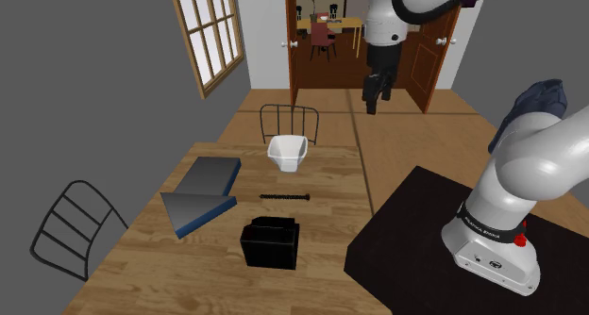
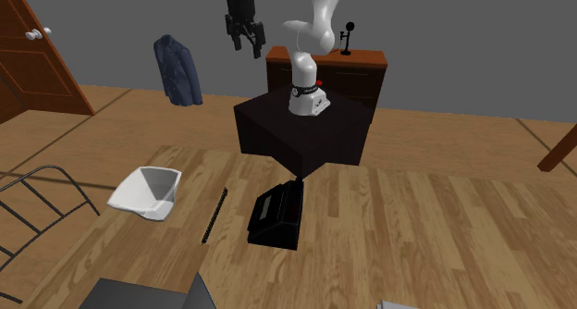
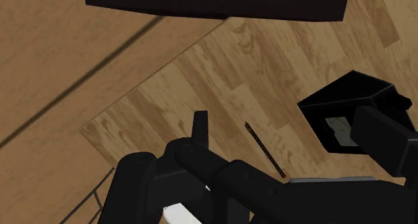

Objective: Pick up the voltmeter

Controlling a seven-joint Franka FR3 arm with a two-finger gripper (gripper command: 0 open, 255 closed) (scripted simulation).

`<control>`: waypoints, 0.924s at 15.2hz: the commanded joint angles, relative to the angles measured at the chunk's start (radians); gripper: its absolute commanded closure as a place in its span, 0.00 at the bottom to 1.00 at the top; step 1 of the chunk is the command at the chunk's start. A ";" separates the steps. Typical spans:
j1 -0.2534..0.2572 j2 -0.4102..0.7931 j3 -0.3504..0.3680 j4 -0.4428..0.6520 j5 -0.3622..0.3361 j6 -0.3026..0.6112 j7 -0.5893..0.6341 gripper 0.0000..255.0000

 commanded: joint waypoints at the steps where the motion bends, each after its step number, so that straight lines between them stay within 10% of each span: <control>1: 0.016 0.050 0.034 -0.002 0.018 0.055 0.031 0.00; 14: 0.080 0.442 0.232 0.098 0.029 0.359 0.230 0.00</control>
